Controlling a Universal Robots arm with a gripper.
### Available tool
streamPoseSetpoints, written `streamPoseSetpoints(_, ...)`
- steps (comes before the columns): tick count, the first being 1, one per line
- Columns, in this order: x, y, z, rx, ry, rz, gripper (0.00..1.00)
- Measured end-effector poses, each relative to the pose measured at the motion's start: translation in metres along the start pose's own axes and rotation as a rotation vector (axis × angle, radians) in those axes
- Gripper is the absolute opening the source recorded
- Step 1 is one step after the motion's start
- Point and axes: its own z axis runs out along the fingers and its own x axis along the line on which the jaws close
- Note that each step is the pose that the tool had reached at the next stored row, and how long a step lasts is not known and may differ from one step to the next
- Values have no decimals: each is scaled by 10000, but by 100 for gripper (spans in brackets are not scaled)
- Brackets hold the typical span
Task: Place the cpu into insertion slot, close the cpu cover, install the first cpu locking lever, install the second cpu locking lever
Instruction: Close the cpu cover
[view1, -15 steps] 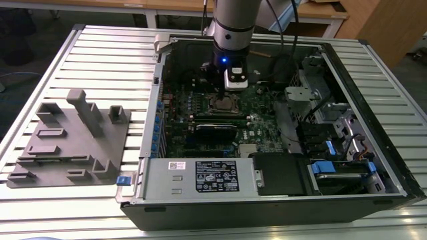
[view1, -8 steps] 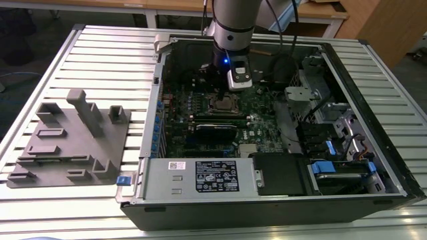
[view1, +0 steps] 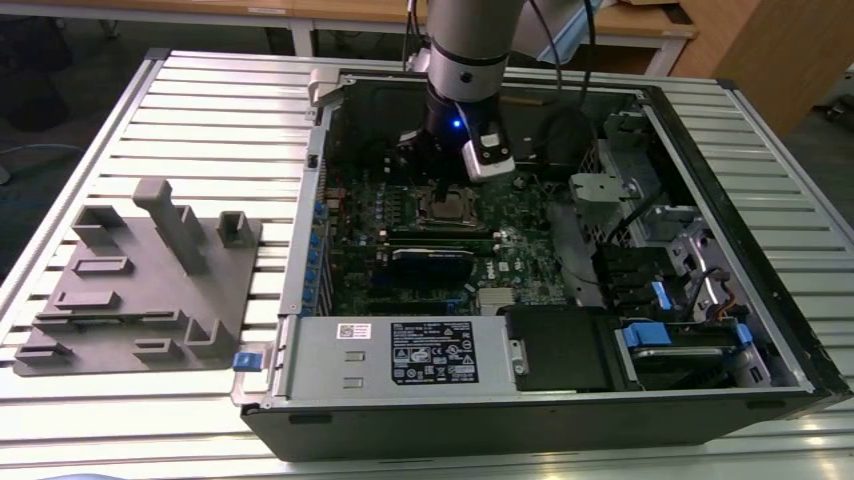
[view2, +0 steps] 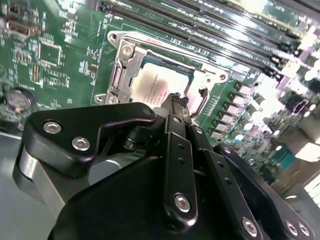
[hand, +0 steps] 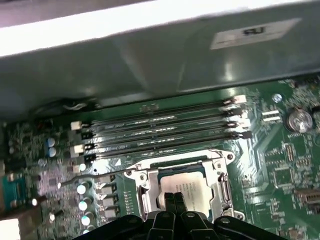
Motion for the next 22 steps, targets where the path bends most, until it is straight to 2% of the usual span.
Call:
streamPoseSetpoints(9,0,-1,12,37,73,-1606,11)
streamPoseSetpoints(10,0,-1,14,38,64,-1732,11)
streamPoseSetpoints(11,0,-1,16,37,28,-1813,11)
streamPoseSetpoints(13,5,-2,19,30,-91,-1859,11)
streamPoseSetpoints(14,7,-2,20,36,-107,-1858,11)
streamPoseSetpoints(16,7,-2,21,39,-113,-1746,11)
streamPoseSetpoints(20,8,-3,26,30,-146,-1024,11)
streamPoseSetpoints(22,8,-2,26,28,-150,-950,11)
